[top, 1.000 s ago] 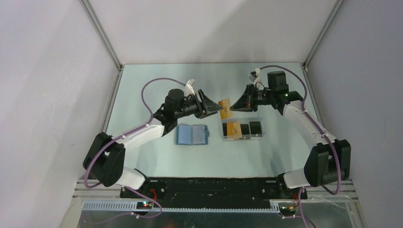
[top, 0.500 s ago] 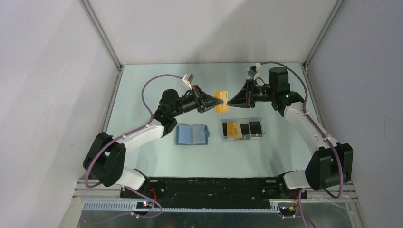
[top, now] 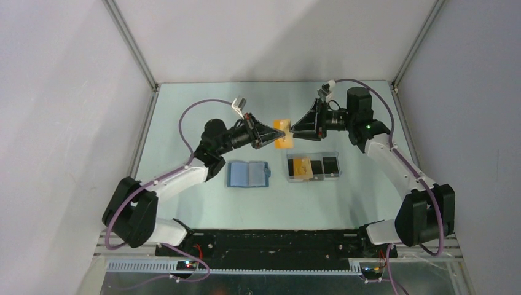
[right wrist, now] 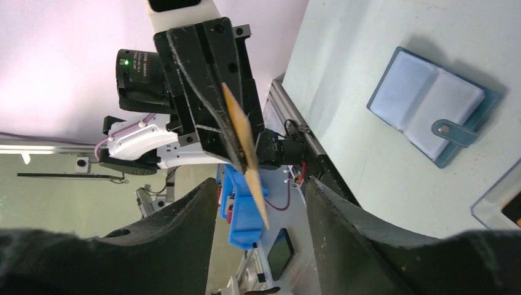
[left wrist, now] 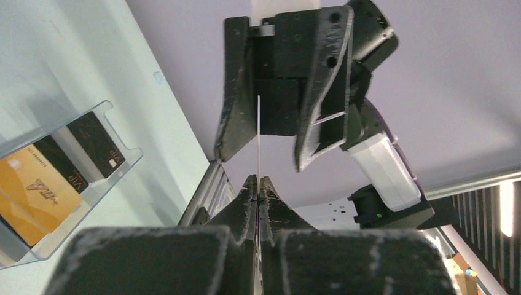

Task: Put the credit cards into the card holder
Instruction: Insert the credit card into the card holder.

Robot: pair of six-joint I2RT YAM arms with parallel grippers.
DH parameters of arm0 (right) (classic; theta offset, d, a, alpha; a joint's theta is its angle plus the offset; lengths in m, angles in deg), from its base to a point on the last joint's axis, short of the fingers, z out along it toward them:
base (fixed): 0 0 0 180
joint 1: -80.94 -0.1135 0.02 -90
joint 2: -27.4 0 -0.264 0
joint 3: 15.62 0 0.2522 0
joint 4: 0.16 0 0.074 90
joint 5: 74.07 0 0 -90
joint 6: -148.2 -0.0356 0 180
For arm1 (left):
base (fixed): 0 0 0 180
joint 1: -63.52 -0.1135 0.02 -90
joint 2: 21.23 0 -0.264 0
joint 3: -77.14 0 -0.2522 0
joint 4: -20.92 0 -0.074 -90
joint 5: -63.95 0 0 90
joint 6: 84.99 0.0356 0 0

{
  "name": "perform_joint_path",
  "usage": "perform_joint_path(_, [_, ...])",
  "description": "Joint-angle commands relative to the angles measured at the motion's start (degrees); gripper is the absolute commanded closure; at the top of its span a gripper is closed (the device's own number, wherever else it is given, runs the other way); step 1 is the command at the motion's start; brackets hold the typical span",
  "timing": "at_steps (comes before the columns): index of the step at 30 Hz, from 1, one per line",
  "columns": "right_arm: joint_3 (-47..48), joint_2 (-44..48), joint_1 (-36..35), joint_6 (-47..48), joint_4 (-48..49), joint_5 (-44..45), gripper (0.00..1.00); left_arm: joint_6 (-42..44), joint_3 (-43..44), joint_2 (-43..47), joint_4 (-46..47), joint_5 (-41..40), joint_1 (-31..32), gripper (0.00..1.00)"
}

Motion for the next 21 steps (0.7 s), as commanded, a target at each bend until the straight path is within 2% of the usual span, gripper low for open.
perform_joint_path(1, [-1.47,-0.59,-1.75,-6.34,12.42,-3.82,0.45,0.40,0.67,3.42,2.91,1.68,-0.37,1.00])
perform_joint_path(4, [-1.56,-1.22,-2.89,-8.32,15.97,-4.81,0.58,0.01,0.90,3.60,2.97,2.15,-0.43,1.00])
perform_joint_path(9, [-2.92,-0.87,-3.45,-13.22,23.78,-5.87,0.72,-0.53,0.39,3.84,3.32,1.86,-0.91,1.00])
perform_joint_path(12, [-3.66,-0.99,-3.35,-15.66,27.40,-7.00,0.91,-0.69,0.36,3.78,3.51,1.67,-1.17,0.98])
perform_joint_path(13, [-3.82,-1.24,-3.37,-16.41,28.40,-7.24,0.99,-0.76,0.48,3.72,3.52,1.65,-1.18,0.93])
perform_joint_path(14, [-3.91,-1.34,-3.40,-16.60,28.69,-7.46,1.00,-0.86,0.55,3.48,3.58,1.64,-1.17,0.89])
perform_joint_path(16, [-3.90,-1.43,-3.32,-16.12,28.10,-7.51,1.00,-0.87,0.61,3.34,3.62,1.63,-1.29,0.77])
perform_joint_path(17, [-3.90,-1.37,-3.29,-15.83,27.83,-7.49,1.00,-0.85,0.59,3.34,3.62,1.54,-1.47,0.65])
perform_joint_path(19, [-3.90,-1.35,-3.34,-14.69,26.38,-7.23,1.00,-0.85,-0.11,3.63,3.62,1.19,-2.02,0.50])
perform_joint_path(21, [-3.85,-1.40,-3.22,-12.67,24.03,-6.49,1.00,-0.37,-1.46,4.35,3.63,0.86,-3.21,0.42])
